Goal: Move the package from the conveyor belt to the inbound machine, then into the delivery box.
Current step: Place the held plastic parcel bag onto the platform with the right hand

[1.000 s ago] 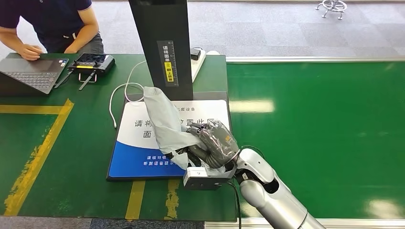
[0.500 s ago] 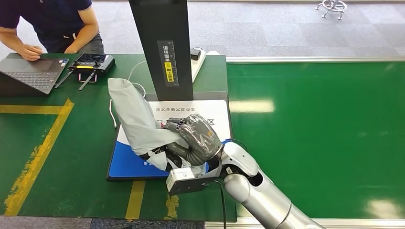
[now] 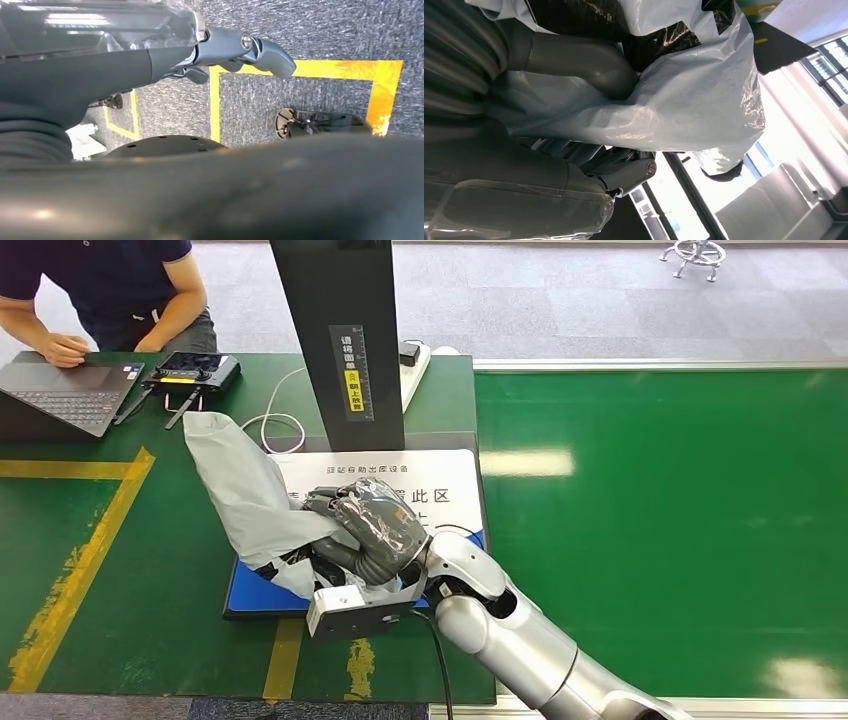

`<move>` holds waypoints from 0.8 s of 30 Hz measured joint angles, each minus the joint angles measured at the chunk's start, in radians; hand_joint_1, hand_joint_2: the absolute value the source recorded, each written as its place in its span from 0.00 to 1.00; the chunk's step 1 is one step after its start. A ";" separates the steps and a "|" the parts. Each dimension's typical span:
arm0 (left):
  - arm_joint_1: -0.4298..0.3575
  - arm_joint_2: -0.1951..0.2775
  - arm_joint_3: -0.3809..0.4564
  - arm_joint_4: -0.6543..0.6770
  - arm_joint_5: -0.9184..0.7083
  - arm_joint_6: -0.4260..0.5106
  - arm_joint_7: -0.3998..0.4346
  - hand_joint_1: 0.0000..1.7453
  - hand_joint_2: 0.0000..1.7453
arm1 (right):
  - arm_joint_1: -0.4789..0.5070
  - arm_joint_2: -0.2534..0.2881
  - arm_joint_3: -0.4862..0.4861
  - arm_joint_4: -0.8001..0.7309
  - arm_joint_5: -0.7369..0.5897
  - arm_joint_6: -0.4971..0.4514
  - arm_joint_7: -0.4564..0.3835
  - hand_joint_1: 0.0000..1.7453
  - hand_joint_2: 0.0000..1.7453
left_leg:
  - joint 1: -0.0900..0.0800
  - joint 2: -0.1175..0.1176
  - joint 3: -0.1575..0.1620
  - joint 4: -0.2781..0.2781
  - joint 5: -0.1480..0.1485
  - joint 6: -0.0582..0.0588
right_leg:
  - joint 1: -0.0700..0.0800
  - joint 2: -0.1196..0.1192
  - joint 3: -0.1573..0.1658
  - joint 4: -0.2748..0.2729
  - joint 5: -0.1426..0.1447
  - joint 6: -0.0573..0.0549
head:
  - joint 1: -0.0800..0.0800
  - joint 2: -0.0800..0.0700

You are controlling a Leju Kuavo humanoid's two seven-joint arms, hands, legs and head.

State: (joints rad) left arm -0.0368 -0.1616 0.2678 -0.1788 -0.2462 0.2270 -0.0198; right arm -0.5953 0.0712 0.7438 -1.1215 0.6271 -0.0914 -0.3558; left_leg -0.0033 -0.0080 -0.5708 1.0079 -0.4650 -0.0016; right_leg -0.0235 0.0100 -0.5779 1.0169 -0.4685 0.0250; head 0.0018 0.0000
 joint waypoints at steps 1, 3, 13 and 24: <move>0.000 0.000 0.000 0.000 -0.002 -0.002 0.000 0.00 0.00 | -0.003 0.003 0.002 0.015 -0.001 -0.004 -0.001 1.00 1.00 | 0.000 0.000 0.000 0.000 0.000 0.000 | 0.000 0.000 0.000 0.000 0.000 0.000 | 0.000 0.000; 0.000 0.000 0.000 0.000 -0.005 -0.004 0.000 0.00 0.00 | -0.008 0.008 0.006 0.039 -0.002 -0.011 -0.002 1.00 1.00 | 0.000 0.000 0.000 0.000 0.000 0.000 | 0.000 0.000 0.000 0.000 0.000 0.000 | 0.000 0.000; 0.000 0.000 0.000 0.000 -0.006 -0.005 0.000 0.00 0.00 | -0.018 0.020 0.018 0.098 -0.003 -0.015 -0.003 1.00 1.00 | 0.000 0.000 0.000 0.000 0.000 0.000 | 0.000 0.000 0.000 0.000 0.000 0.000 | 0.000 0.000; 0.000 0.000 0.000 0.000 -0.006 -0.005 0.000 0.00 0.00 | -0.024 0.021 0.024 0.122 -0.003 -0.016 -0.004 1.00 1.00 | 0.000 0.000 0.000 0.000 0.000 0.000 | 0.000 0.000 0.000 0.000 0.000 0.000 | 0.000 0.000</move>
State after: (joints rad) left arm -0.0368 -0.1614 0.2674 -0.1788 -0.2518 0.2220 -0.0202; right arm -0.6190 0.0927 0.7674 -0.9993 0.6245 -0.1069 -0.3593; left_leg -0.0033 -0.0080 -0.5710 1.0080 -0.4650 -0.0016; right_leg -0.0236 0.0100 -0.5780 1.0168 -0.4683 0.0252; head 0.0019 0.0000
